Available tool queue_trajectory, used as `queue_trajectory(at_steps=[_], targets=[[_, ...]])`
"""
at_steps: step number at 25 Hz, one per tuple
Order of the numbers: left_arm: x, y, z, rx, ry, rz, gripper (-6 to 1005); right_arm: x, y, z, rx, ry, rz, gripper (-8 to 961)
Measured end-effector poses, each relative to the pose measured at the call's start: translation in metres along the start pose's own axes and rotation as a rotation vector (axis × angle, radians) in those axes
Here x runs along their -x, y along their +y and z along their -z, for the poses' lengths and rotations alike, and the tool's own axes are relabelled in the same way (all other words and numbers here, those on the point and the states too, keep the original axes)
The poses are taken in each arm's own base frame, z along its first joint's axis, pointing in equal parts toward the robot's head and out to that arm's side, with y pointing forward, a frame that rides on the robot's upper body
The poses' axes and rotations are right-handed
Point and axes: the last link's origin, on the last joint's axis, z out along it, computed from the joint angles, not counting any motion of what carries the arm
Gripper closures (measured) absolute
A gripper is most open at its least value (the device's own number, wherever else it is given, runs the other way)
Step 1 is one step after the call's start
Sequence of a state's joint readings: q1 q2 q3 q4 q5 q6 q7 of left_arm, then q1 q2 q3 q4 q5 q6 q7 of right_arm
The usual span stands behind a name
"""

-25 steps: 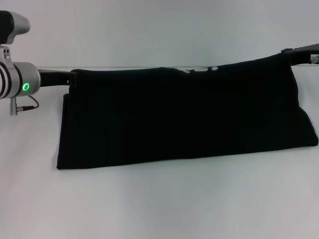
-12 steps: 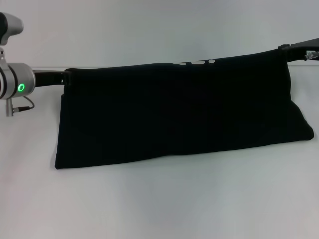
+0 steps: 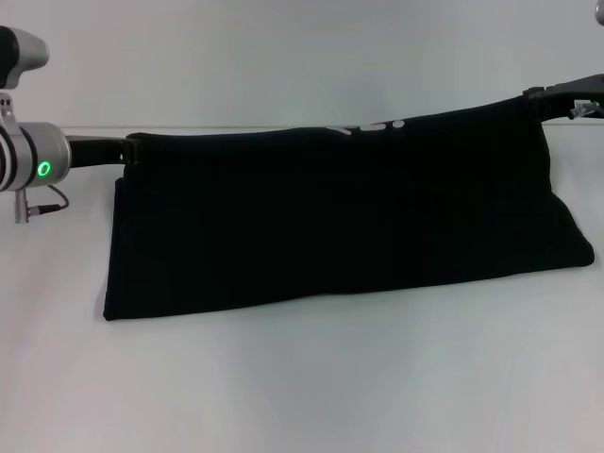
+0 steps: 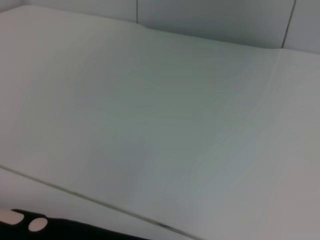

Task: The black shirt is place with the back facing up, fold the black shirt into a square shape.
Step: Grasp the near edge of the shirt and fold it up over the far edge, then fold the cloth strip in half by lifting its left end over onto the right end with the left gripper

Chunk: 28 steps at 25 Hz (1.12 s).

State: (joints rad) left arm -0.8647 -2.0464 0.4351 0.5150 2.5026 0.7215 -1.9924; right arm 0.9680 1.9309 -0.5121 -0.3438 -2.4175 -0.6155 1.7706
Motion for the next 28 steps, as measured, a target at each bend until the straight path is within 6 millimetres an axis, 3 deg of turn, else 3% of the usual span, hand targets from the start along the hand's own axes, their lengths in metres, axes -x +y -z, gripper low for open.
queue_trajectory(at_steps=[3,6,11,16,22,28], targets=[[0.002,0.005,-0.002,0.01,-0.007,-0.003,994,-0.002,0.003,-0.002,-0.004,0.003,0.005,950],[0.004,0.01,-0.004,0.015,-0.008,-0.004,994,-0.001,0.004,-0.002,-0.003,0.004,0.016,869],[0.001,0.003,-0.003,-0.026,0.027,0.05,837,0.003,-0.003,0.001,-0.026,-0.008,0.04,696],[-0.003,-0.011,0.01,-0.037,0.05,0.147,635,0.007,-0.008,0.008,-0.009,-0.02,0.021,532],[0.013,0.016,0.046,0.315,-0.088,0.179,356,-0.002,0.008,0.029,0.209,-0.05,-0.071,401],[0.038,0.026,0.08,0.543,-0.225,0.246,188,-0.024,0.021,0.056,0.409,-0.087,-0.15,254]])
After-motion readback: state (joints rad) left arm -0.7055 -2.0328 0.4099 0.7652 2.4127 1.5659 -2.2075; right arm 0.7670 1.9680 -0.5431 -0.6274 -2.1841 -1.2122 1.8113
